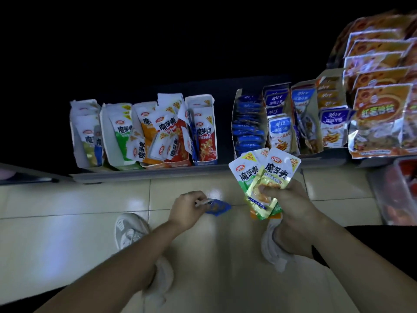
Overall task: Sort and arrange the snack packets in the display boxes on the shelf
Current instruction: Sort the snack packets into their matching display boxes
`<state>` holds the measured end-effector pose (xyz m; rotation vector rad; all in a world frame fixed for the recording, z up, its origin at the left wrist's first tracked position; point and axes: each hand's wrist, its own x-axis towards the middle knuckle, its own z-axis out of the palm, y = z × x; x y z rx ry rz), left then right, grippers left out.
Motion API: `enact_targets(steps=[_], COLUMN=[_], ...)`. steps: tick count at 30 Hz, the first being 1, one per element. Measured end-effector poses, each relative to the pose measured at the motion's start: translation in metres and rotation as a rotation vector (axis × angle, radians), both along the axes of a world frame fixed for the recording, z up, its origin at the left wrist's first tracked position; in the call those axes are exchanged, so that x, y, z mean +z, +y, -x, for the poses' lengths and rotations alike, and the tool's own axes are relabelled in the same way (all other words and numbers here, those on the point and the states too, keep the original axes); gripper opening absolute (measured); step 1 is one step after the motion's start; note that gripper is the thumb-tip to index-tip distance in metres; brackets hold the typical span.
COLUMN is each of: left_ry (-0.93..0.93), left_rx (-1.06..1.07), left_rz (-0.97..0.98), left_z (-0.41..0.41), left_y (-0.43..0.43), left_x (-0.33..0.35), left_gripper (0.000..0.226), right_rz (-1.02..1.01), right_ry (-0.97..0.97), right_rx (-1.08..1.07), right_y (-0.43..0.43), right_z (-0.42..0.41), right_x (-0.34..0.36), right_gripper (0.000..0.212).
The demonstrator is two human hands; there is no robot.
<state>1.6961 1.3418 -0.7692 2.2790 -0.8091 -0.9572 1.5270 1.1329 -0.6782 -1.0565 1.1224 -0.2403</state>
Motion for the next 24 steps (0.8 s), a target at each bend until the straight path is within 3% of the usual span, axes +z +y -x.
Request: enact_targets(steps=[3, 7, 10, 13, 18, 21, 24], left_ry=[-0.120, -0.296, -0.492, -0.682, -0.721, -0.938, -1.088], left_rx=[-0.079, 0.069, 0.106, 0.046, -0.100, -0.181, -0.304], left_rz=[0.123, 0.329, 0.368, 0.301, 0.060, -0.224, -0.252], left_z=[-0.026, -0.062, -0.079, -0.093, -0.107, -0.115, -0.124], left_y=[-0.003, -0.028, -0.060, -0.093, -0.132, -0.132, -0.131], left_x=[0.068, 0.151, 0.187, 0.190, 0.152, 0.132, 0.121], left_gripper=[0.015, 0.025, 0.035, 0.045, 0.068, 0.074, 0.078], right_rz=[0.052, 0.090, 0.109, 0.107, 0.077, 0.069, 0.051], right_ry=[-0.033, -0.070, -0.104, -0.105, -0.057, -0.047, -0.063], right_rx=[-0.005, -0.100, -0.100, -0.089, -0.122, -0.104, -0.097], right_y=[-0.008, -0.014, -0.016, -0.015, -0.013, -0.012, -0.012], right_z=[-0.005, -0.014, -0.017, -0.020, -0.024, -0.030, -0.033], right_x=[0.020, 0.040, 0.049, 0.047, 0.033, 0.031, 0.028], right_gripper=[0.030, 0.027, 0.024, 0.027, 0.025, 0.025, 0.026])
